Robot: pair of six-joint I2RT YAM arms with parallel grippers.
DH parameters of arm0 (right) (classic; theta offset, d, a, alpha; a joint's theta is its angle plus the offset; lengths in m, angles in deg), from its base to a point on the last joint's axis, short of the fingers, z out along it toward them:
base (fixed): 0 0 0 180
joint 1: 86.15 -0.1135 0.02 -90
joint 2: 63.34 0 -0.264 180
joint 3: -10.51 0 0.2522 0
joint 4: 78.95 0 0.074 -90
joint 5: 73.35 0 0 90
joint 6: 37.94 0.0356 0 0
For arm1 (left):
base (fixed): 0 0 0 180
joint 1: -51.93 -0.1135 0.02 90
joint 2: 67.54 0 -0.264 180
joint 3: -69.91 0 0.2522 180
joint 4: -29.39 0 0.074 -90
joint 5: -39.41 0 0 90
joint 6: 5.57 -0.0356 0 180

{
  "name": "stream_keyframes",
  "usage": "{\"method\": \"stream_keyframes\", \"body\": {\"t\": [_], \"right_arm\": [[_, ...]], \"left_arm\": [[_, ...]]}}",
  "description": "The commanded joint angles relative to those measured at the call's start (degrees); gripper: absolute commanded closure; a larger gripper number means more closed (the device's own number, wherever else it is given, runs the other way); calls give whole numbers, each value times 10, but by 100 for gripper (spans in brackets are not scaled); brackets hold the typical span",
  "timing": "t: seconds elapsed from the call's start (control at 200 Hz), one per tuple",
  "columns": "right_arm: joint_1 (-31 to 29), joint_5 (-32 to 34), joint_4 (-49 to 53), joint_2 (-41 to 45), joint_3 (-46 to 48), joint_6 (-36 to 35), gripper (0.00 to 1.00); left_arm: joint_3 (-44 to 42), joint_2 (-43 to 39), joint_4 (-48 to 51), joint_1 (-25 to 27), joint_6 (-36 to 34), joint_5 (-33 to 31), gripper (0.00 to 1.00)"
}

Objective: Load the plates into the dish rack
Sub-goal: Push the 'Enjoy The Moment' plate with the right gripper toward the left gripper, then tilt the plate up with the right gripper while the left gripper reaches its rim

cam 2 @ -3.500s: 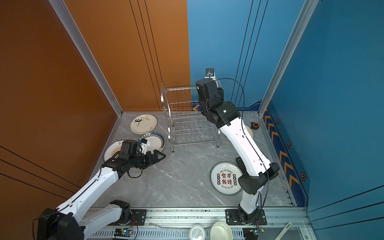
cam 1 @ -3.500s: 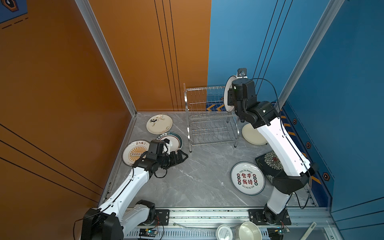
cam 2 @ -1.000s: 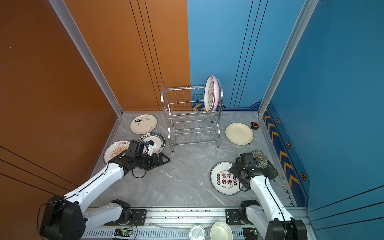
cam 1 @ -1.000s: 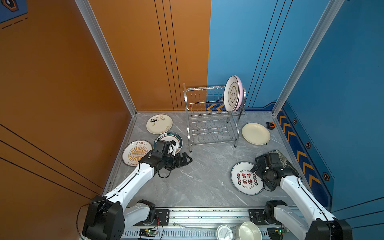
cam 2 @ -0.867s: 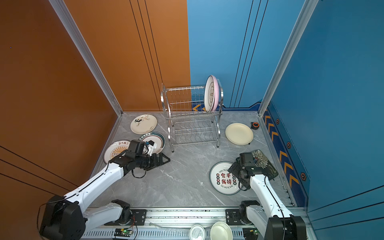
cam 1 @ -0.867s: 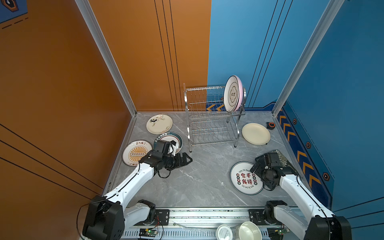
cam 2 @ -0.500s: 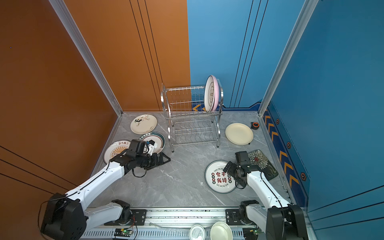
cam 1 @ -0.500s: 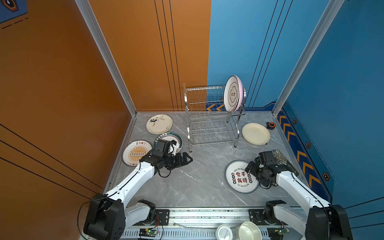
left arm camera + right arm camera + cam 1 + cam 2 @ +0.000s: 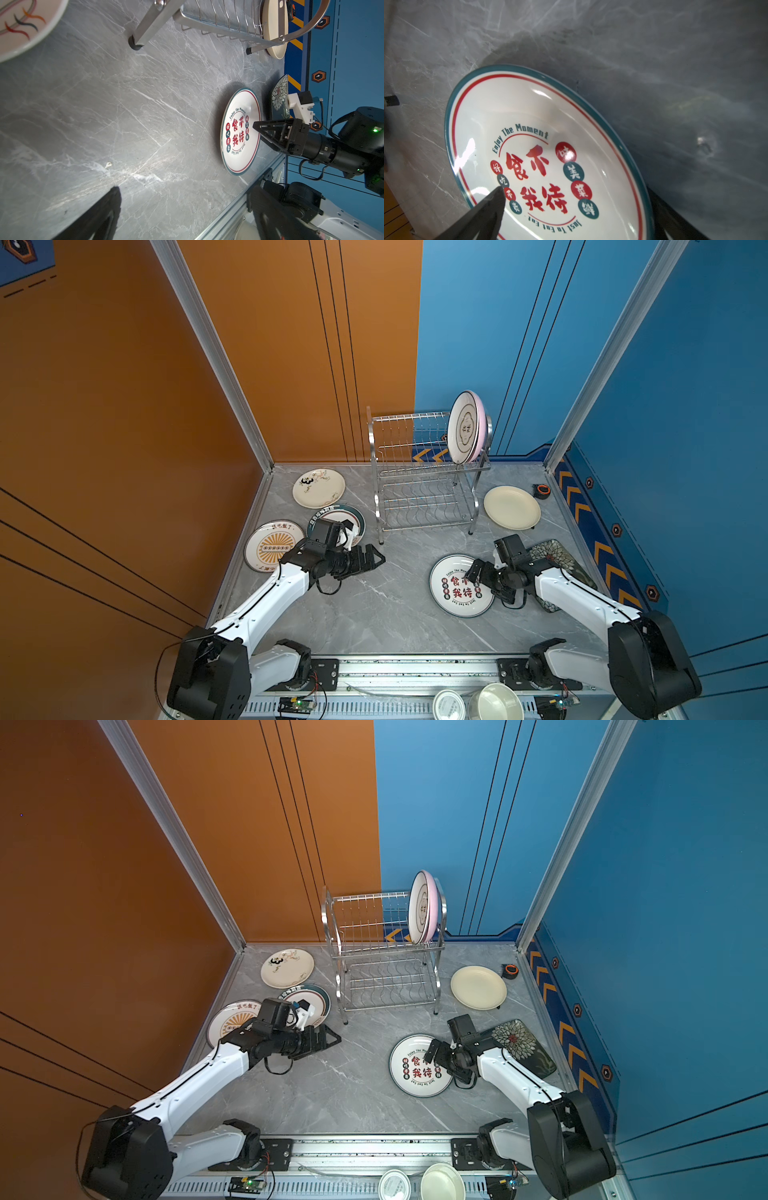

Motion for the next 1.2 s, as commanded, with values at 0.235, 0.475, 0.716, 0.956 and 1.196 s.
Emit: {"method": "stream_keyframes", "body": {"t": [0.235, 0.475, 0.716, 0.956, 1.196], "right_arm": [[101, -116, -6, -25, 8, -92, 12], [112, -129, -40, -39, 35, -112, 29], [97, -137, -58, -55, 46, -132, 40], [84, -134, -66, -76, 54, -153, 62], [74, -140, -72, -88, 52, -164, 88]], "left_arm": [[6, -8, 10, 0, -10, 10, 2], [10, -5, 10, -1, -13, 11, 2], [10, -4, 10, -5, -15, 14, 2], [13, -1, 11, -7, -16, 15, 2], [9, -4, 10, -7, -14, 15, 2]]}}
